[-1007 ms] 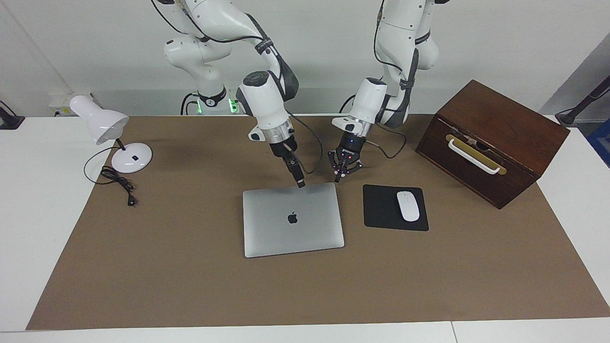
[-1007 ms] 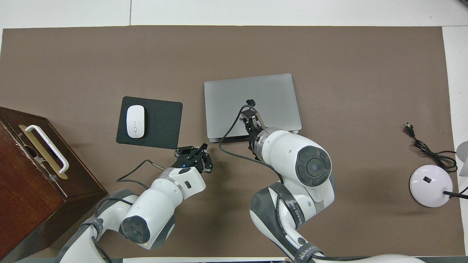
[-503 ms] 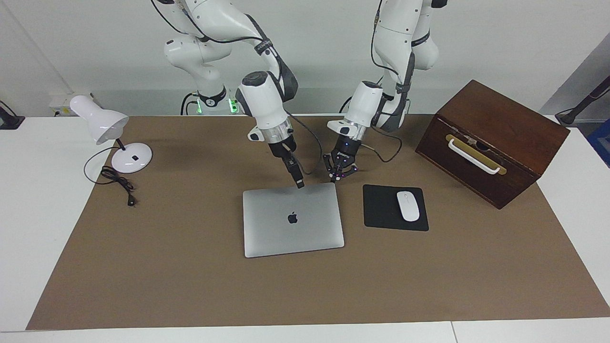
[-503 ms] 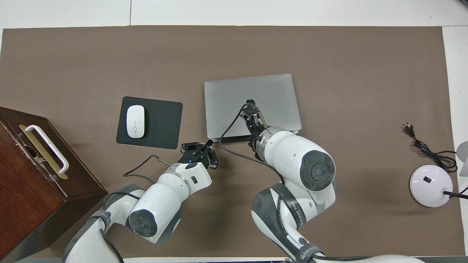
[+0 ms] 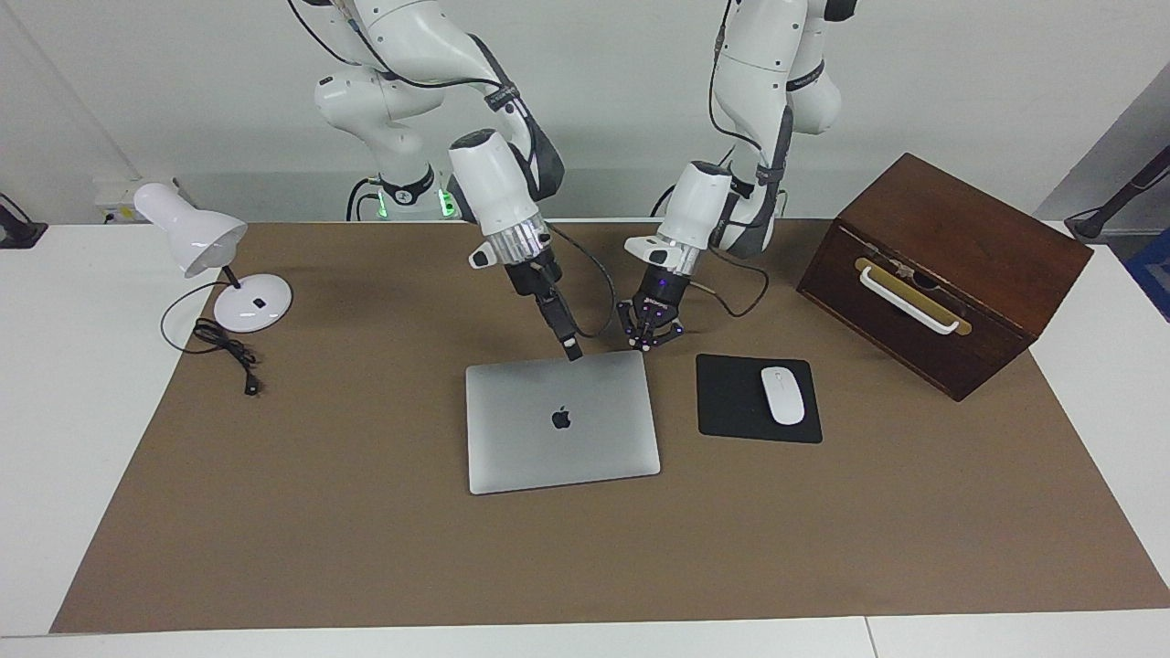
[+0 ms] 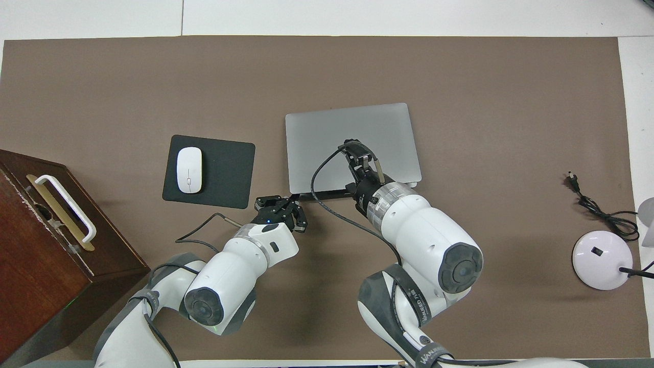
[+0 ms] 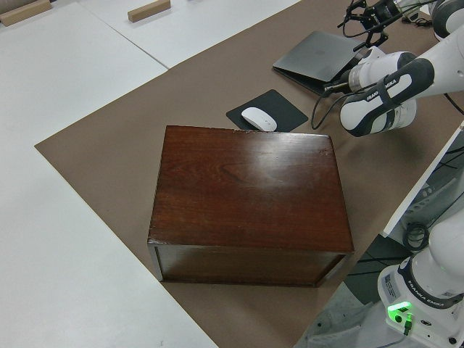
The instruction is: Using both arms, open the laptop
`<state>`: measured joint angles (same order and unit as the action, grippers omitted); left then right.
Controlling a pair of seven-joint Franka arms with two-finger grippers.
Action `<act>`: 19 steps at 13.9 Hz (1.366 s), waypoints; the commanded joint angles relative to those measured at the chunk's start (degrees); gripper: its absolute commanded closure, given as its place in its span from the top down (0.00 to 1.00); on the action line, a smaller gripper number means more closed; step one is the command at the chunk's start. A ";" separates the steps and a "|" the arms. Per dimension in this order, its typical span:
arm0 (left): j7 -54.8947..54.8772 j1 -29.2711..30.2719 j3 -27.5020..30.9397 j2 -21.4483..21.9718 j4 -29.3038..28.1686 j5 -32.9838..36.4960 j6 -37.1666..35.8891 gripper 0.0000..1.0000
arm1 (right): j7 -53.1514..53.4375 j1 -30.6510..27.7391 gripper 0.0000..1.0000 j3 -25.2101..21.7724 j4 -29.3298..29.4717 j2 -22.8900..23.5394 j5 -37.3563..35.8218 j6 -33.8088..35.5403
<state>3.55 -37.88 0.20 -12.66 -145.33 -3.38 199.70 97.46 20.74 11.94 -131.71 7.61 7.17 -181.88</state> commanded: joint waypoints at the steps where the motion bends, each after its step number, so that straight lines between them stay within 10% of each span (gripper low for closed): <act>1: 0.40 -0.44 0.77 -2.02 1.80 0.56 1.13 0.00 | -0.60 0.00 1.00 0.10 -4.69 -2.07 1.00 -6.44; 19: 0.49 -0.09 0.77 -4.57 4.18 1.00 1.13 0.00 | -0.69 1.76 1.00 0.19 -9.01 0.47 1.27 -11.11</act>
<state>3.55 -37.87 0.57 -15.94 -142.10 -3.27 199.89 97.46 22.86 11.98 -140.15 7.13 7.17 -191.09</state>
